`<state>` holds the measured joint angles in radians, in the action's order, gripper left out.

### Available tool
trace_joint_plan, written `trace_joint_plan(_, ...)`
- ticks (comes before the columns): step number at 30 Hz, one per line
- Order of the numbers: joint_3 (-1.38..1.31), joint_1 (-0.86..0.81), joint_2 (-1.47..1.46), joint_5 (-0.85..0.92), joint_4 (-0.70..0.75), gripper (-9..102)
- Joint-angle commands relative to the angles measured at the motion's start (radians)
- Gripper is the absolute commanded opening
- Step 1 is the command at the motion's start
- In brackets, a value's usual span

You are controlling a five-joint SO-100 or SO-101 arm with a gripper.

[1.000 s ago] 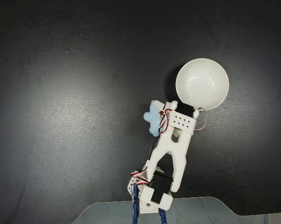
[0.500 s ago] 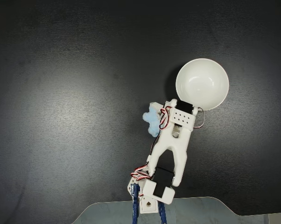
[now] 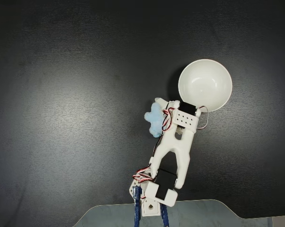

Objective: Grasp a skyblue doll and put it in the white bowl.

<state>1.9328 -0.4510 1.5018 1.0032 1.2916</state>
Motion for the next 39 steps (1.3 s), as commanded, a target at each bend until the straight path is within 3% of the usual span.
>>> trace_joint_plan(1, -0.005, -0.005, 0.005, -0.006, 0.005, 44)
trace_joint_plan(8, -0.006, -0.006, 0.006, -0.006, -0.006, 8)
trace_joint_plan(11, -0.009, -0.006, 0.006, -0.006, -0.006, -3)
trace_joint_plan(19, -0.028, -0.008, 0.043, -0.009, -0.003, -1)
trace_joint_plan(26, -0.031, -0.002, 0.488, -0.011, 0.017, -1)
trace_joint_plan(34, -0.046, 0.006, 0.747, -0.055, 0.302, -1)
trace_joint_plan(39, -0.161, -0.006, 0.718, -0.060, 0.328, -1)
